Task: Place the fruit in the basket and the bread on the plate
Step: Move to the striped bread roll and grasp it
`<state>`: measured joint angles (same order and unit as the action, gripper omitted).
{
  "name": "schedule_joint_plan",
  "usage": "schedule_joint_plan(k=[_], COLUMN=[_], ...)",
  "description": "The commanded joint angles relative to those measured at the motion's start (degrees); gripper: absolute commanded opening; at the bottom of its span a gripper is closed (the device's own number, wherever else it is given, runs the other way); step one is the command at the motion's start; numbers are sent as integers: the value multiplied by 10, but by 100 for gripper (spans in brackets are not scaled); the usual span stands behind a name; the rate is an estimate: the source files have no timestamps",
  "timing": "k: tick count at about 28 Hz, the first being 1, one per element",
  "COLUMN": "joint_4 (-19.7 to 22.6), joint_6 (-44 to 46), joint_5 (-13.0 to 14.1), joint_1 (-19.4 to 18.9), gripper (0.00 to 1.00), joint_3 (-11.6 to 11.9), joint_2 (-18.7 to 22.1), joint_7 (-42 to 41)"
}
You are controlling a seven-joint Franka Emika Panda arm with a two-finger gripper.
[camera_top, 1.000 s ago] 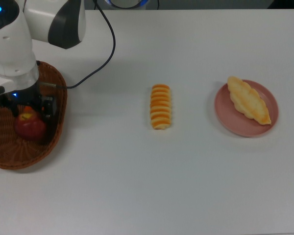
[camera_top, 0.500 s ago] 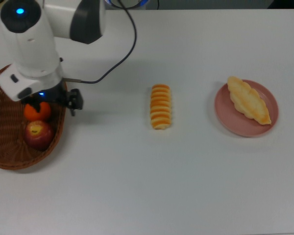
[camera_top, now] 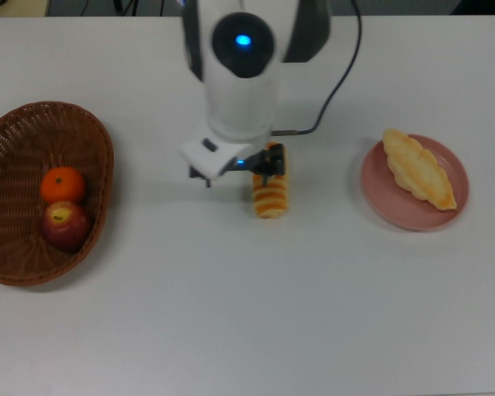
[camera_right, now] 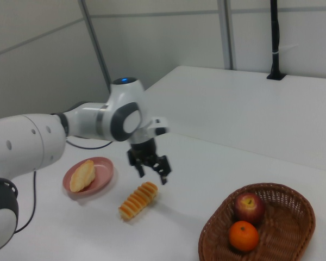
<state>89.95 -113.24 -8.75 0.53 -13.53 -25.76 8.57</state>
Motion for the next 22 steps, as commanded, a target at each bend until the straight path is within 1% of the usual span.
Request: schedule_joint_plan(k=[1, 4, 7, 11, 15, 16, 20, 21, 22], joint_4=[36, 45, 50, 62, 73, 77, 85, 87, 88], joint_6=[0, 0, 0, -1, -2, -2, -2, -3, -3], joint_5=[6, 5, 5, 1, -4, -9, -13, -14, -15], joint_1=[-35, -54, -57, -59, -68, -69, -69, -69, -70], gripper=[100, 100, 100, 86, 79, 77, 72, 69, 57], joint_3=[11, 11, 11, 11, 11, 11, 11, 11, 11], joint_2=[11, 10, 10, 7, 6, 6, 6, 6, 6], joint_7=[8, 8, 8, 8, 7, 8, 7, 7, 7])
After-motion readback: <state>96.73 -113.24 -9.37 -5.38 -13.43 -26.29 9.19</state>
